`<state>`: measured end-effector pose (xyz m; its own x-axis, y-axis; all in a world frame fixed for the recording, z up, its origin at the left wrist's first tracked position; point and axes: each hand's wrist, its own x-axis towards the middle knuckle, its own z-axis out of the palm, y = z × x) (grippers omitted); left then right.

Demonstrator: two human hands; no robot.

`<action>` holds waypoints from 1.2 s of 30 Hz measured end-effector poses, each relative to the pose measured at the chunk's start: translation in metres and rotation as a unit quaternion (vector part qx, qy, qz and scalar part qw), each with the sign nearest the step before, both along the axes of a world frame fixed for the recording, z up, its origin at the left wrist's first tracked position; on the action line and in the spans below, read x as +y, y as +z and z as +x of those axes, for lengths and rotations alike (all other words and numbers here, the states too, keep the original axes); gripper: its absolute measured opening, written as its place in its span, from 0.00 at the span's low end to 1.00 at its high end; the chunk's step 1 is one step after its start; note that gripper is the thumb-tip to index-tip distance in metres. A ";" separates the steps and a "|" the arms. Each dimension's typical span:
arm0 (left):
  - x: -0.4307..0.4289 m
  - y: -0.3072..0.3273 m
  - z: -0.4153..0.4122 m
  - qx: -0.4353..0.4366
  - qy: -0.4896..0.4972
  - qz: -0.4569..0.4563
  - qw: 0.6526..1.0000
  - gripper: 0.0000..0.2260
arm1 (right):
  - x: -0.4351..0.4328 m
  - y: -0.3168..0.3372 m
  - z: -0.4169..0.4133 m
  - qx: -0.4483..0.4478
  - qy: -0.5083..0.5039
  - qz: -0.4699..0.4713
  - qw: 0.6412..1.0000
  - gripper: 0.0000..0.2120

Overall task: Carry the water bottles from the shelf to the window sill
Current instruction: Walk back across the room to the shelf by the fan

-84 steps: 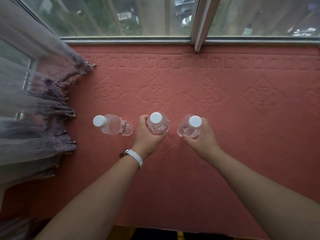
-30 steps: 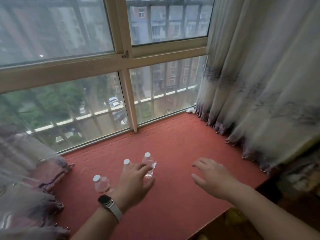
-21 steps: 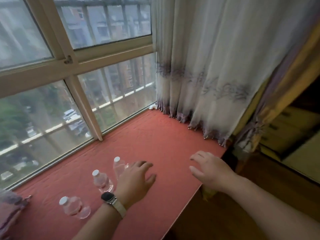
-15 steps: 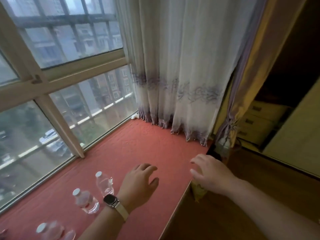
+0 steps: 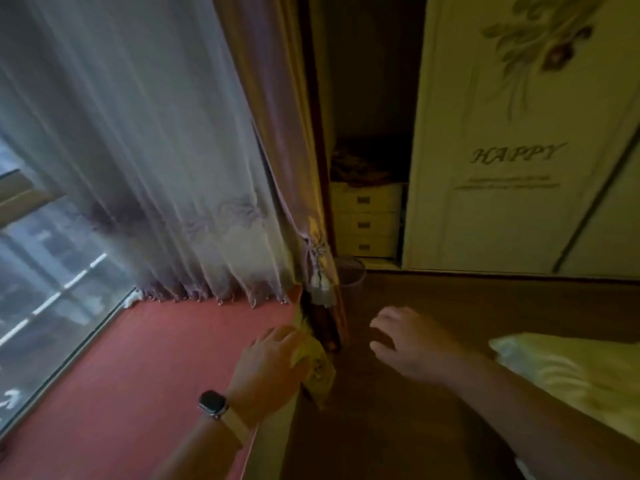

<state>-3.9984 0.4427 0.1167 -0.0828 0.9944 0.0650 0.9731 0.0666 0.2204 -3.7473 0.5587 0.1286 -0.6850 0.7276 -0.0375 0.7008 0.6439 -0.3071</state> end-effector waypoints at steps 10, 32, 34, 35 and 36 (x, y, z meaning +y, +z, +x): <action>0.118 -0.008 0.120 -0.005 -0.119 -0.015 0.993 0.22 | 0.051 -0.013 0.147 -0.012 -0.111 -0.026 0.993 0.26; 0.492 -0.020 0.143 0.008 -0.329 -0.016 0.944 0.23 | 0.323 -0.014 0.155 -0.036 -0.305 -0.008 0.952 0.20; 0.524 -0.019 0.142 0.005 -0.341 -0.018 0.940 0.23 | 0.346 -0.013 0.153 -0.028 -0.318 -0.007 0.948 0.20; 0.538 -0.018 0.143 -0.001 -0.345 -0.018 0.938 0.23 | 0.355 -0.013 0.153 -0.025 -0.322 -0.007 0.946 0.21; 0.551 -0.018 0.146 -0.008 -0.348 -0.019 0.937 0.23 | 0.363 -0.014 0.154 -0.022 -0.327 -0.009 0.945 0.21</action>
